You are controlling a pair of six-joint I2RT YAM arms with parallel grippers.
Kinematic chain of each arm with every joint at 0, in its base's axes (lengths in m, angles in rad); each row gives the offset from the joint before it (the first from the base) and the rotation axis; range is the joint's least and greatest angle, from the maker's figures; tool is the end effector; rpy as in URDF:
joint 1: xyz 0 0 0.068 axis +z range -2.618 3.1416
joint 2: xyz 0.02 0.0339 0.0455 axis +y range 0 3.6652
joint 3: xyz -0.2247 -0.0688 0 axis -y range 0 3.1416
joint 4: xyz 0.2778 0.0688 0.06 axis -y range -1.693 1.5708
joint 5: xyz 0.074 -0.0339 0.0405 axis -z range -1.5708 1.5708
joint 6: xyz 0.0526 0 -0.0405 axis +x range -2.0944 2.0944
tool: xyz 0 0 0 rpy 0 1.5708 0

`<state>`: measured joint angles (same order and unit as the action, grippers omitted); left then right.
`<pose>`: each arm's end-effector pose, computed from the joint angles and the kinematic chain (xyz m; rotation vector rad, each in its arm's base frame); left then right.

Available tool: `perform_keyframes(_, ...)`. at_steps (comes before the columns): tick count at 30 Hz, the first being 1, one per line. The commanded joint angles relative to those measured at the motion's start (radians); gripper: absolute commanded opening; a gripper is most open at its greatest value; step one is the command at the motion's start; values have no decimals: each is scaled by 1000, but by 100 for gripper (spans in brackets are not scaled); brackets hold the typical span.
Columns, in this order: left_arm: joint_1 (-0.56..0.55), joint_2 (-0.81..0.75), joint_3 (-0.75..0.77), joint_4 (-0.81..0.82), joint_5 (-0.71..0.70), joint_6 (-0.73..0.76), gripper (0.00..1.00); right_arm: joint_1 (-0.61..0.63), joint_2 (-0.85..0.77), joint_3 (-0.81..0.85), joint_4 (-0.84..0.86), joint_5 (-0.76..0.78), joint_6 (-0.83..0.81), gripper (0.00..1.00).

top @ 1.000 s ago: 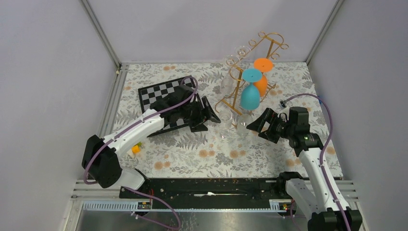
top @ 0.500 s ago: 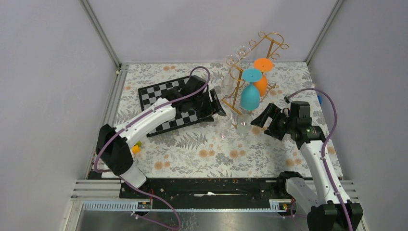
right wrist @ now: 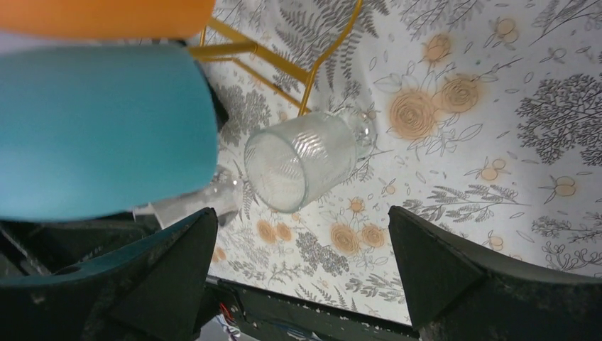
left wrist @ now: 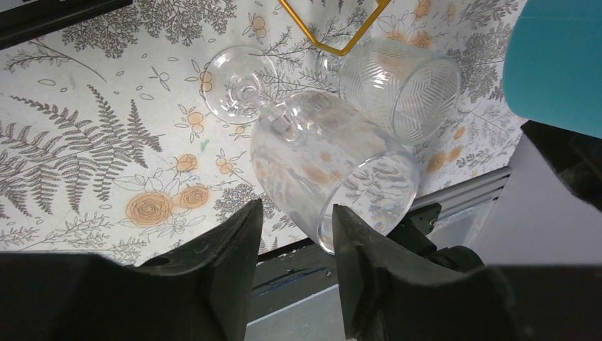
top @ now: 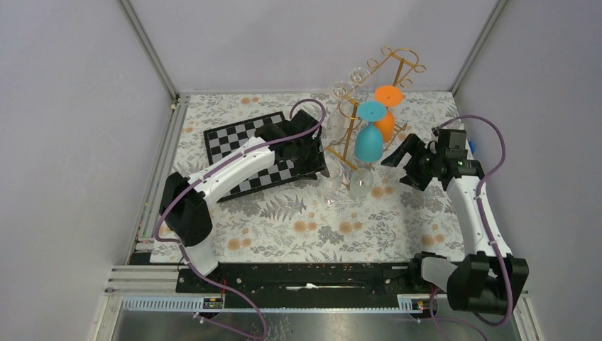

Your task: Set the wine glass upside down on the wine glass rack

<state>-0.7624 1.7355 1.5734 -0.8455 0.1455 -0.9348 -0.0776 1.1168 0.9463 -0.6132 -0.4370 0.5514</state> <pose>0.2898 -0.2873 0.2430 -0.1811 2.7771 -0.7380 0.2924 -0.0004 0.2416 0.5261 2.3246 0.7435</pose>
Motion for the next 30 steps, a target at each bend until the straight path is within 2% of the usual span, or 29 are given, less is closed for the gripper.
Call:
perform_keyframes(1, -12, 1, 65, -53, -63, 40, 43, -55, 70, 53, 10, -31, 6, 96)
perform_keyframes(4, -14, -2, 65, -62, -70, 49, 40, -84, 102, 47, 37, -46, 0, 92)
perform_keyframes(8, -12, 2, 62, -67, -72, 58, 37, -103, 127, 26, 77, 6, -32, 90)
perform_keyframes(16, -23, 41, 125, -126, -93, 100, 33, -116, 282, 77, 120, 59, -32, 85)
perform_keyframes(22, -39, 76, 166, -167, -114, 122, 24, -116, 406, 142, 128, 30, -3, 79)
perform_keyframes(30, -68, 130, 248, -278, -187, 162, 22, -116, 486, 179, 146, 4, 24, 74)
